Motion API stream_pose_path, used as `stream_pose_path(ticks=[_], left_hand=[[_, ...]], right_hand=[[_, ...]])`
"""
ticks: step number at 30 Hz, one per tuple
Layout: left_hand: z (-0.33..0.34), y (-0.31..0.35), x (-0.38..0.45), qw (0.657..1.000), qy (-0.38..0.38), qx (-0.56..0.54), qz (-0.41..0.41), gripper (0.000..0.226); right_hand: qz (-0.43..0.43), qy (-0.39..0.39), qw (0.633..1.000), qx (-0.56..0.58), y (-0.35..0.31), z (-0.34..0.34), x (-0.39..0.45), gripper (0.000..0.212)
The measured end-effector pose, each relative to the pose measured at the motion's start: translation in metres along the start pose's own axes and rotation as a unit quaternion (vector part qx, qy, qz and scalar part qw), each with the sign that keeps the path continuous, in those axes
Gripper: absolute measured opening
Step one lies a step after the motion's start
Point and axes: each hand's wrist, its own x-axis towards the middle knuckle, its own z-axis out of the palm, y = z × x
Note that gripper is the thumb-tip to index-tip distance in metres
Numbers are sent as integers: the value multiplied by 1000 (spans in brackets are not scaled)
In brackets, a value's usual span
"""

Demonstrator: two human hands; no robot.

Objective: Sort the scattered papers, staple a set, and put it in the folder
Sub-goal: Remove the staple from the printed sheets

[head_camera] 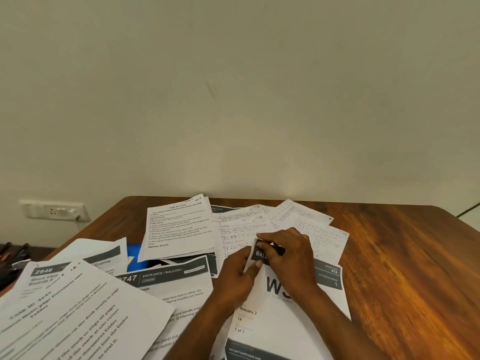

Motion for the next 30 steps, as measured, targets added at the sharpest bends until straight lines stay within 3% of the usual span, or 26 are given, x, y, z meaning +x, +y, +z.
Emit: stream_pose_path(ticks=[4,13,24,30], left_hand=[[-1,5,0,999,38,-32,11,16],[-4,9,0,983,139,-120,6,15],[-5,8,-1,981,139,-138,11,21],[-6,11,-2,981,132,-140,27,21]], right_hand=[[37,-2,999,38,5,-3,2,20],[50,-19,996,70,5,-2,-1,17],[30,-42,998,39,-3,-2,-1,20],[79,-61,992,72,-3,-2,1,19]])
